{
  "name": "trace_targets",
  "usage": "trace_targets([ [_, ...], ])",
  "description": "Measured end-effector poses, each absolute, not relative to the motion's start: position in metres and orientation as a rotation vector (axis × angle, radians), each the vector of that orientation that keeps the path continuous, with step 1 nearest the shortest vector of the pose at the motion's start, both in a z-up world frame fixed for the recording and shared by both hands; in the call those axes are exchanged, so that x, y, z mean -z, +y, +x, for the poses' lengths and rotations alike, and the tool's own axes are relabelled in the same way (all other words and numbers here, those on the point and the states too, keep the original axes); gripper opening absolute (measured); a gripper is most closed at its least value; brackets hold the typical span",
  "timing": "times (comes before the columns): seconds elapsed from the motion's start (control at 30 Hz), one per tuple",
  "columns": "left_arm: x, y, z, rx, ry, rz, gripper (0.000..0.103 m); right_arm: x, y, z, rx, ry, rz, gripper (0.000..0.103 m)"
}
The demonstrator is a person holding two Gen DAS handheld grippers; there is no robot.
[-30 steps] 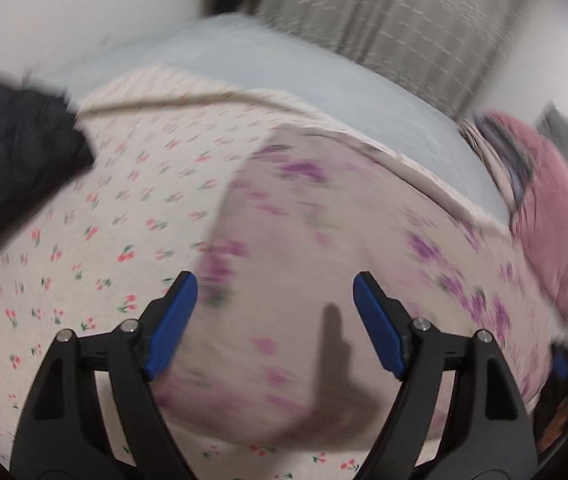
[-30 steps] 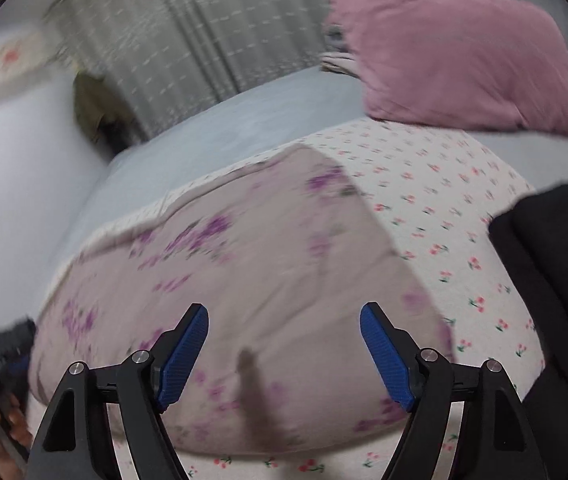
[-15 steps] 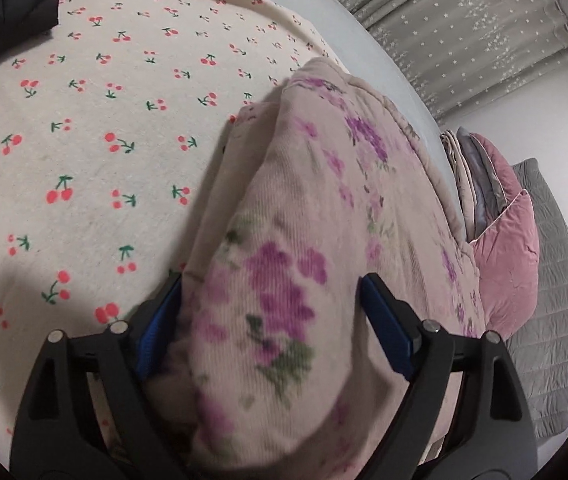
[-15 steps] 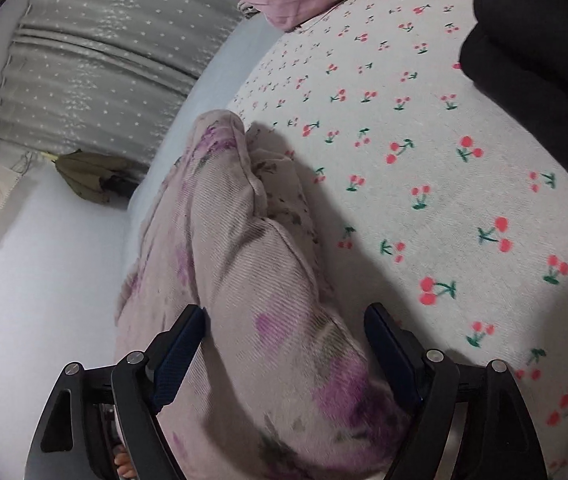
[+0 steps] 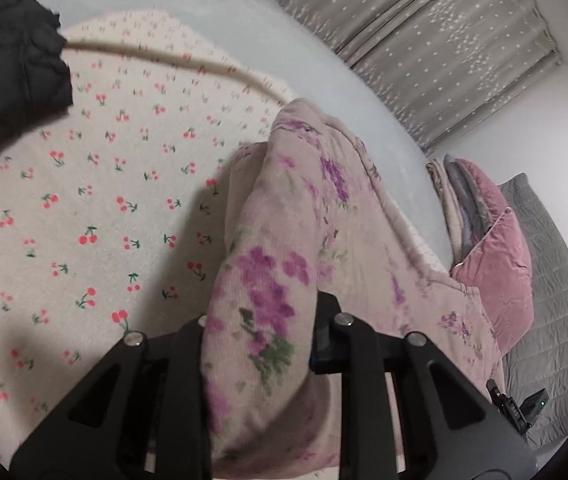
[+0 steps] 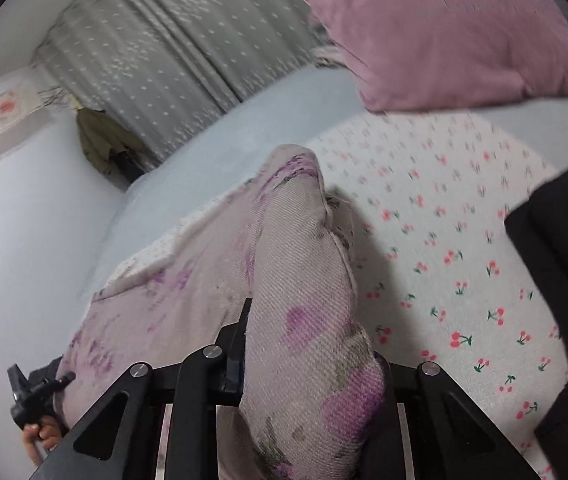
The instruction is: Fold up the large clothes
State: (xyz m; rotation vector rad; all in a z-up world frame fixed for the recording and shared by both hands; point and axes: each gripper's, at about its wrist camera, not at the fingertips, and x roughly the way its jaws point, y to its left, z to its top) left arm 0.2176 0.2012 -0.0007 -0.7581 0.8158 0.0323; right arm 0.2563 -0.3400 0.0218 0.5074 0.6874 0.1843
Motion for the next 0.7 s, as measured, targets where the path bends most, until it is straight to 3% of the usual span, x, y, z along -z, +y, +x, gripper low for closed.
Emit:
trace_targets([
  [0.23,-0.032,0.212,0.146,-0.042,0.782,-0.716,0.024,-0.047,-0.322,0.193,-0.236,0.638,0.432,0.022],
  [0.57,0.001,0.228,0.063,-0.003,0.870,-0.695,0.025,-0.012,-0.329,0.113,-0.228,0.744,0.466,0.021],
  [0.7,0.011,0.229,0.059,-0.022,0.902,-0.656,0.036,0.000,-0.334,0.103,-0.188,0.785,0.469,0.023],
])
